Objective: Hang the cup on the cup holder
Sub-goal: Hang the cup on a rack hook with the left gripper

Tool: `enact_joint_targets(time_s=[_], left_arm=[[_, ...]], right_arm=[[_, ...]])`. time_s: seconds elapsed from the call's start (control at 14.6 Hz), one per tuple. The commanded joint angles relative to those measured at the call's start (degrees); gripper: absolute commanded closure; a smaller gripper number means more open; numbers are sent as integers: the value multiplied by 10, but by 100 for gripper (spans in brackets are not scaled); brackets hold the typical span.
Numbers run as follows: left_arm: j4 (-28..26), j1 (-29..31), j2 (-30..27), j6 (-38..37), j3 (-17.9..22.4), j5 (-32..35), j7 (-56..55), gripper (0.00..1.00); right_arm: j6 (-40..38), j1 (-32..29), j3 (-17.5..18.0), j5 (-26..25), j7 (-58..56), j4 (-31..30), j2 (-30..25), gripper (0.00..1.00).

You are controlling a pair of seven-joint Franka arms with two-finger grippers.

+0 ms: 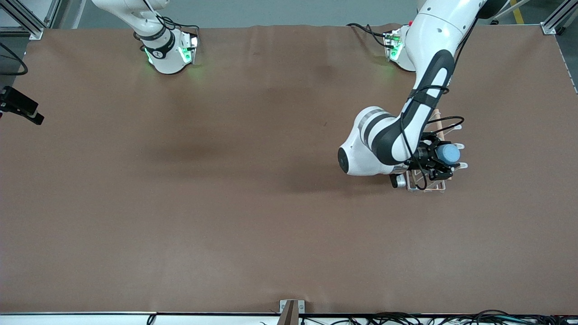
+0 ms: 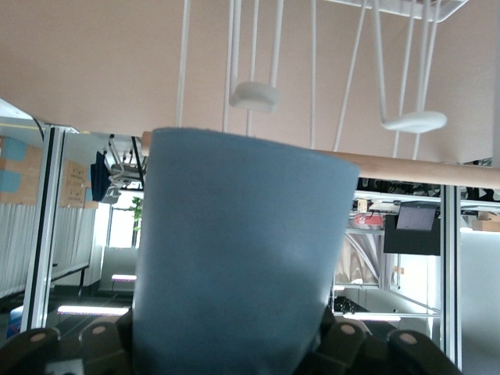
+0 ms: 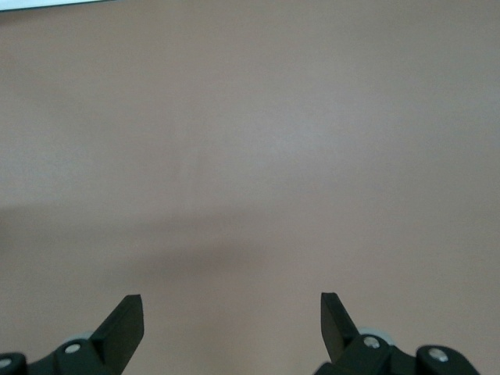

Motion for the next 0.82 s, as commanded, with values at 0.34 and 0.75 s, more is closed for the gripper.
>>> enact_joint_targets(time_s=[0.34, 0.75], left_arm=[[-3, -2, 21, 15, -4, 14, -44, 29], [0, -4, 28, 22, -3, 27, -44, 0]], right_arm=[[11, -4, 9, -10, 9, -25, -17, 0], [13, -5, 9, -10, 9, -23, -16, 0]])
